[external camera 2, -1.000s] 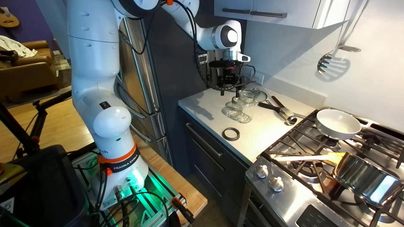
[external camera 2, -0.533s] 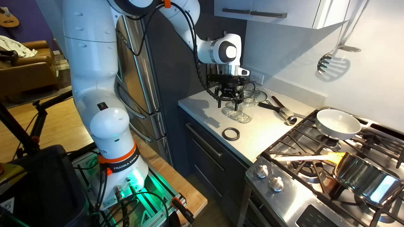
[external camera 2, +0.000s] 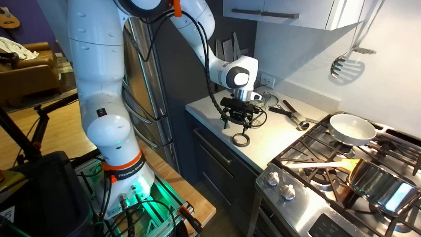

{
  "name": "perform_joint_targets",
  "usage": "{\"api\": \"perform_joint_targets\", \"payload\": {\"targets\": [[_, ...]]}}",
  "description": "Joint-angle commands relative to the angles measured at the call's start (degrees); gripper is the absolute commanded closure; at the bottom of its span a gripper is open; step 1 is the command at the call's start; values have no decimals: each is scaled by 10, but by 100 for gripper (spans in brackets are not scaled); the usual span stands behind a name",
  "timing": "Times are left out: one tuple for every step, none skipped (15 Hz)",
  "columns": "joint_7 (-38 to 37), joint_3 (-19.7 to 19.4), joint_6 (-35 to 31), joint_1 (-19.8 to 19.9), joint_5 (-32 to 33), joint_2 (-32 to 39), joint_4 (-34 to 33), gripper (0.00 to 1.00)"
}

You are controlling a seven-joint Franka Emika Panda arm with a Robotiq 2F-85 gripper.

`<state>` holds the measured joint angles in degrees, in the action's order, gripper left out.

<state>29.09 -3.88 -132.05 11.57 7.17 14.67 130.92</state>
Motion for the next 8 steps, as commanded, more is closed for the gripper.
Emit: {"api": "perform_joint_targets", "payload": {"targets": [[1, -3, 1, -3, -1, 1, -2, 0], [0, -3, 1, -4, -1, 0, -4, 0], [0, -2, 1, -6, -1, 0, -6, 0], [8, -3, 0, -4, -1, 6, -10, 0], [6, -6, 0, -2, 2, 13, -15, 0], [24, -5, -2, 6, -8, 19, -18, 0], [36, -5, -4, 12, -14, 22, -20, 0], [43, -7, -9, 17, -15, 25, -21, 0]]}}
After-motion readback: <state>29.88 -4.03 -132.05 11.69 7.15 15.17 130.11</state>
